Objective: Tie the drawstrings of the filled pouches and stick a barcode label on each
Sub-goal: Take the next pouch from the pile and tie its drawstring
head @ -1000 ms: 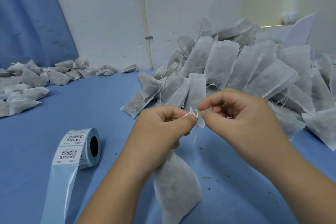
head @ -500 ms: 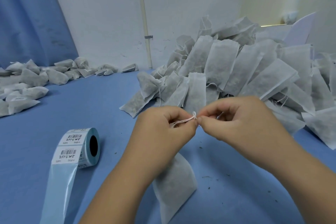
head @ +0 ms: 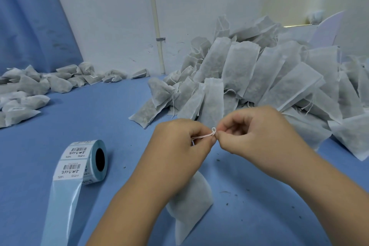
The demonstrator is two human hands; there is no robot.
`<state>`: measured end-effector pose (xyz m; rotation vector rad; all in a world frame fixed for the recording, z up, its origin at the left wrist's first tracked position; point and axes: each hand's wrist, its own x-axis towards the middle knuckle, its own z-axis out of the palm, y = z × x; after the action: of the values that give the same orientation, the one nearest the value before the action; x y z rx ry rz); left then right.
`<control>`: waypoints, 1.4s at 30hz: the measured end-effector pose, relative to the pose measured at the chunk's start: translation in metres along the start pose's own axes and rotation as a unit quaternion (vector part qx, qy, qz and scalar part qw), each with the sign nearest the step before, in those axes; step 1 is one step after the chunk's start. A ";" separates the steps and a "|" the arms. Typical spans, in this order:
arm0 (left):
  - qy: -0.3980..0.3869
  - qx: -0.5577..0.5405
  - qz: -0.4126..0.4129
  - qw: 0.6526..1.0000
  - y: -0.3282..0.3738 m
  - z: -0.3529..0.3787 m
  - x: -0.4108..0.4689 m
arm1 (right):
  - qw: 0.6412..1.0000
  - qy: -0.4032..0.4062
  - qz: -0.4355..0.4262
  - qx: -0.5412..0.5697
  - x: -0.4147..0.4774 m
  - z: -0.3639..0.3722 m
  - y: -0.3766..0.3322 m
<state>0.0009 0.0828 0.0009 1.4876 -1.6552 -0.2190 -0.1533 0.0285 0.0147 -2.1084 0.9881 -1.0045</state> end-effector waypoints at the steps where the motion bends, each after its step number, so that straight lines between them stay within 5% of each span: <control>1: -0.003 -0.021 -0.019 1.000 0.001 -0.001 0.000 | 1.000 0.003 -0.003 0.009 0.000 0.000 0.000; 11: -0.036 -0.173 -0.119 0.977 0.007 -0.007 0.002 | 0.995 -0.001 0.044 0.093 0.000 -0.001 -0.006; 32: -0.009 -0.125 -0.158 0.979 -0.008 -0.015 0.008 | 0.997 0.050 0.043 0.032 0.006 -0.022 0.006; 42: -0.123 -0.086 -0.243 0.958 -0.027 -0.020 0.006 | 0.980 0.151 0.013 0.129 0.009 -0.031 0.012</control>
<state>0.0342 0.0782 -0.0012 1.7641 -1.3849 -0.8258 -0.1797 0.0091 0.0259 -1.7602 0.9651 -1.3884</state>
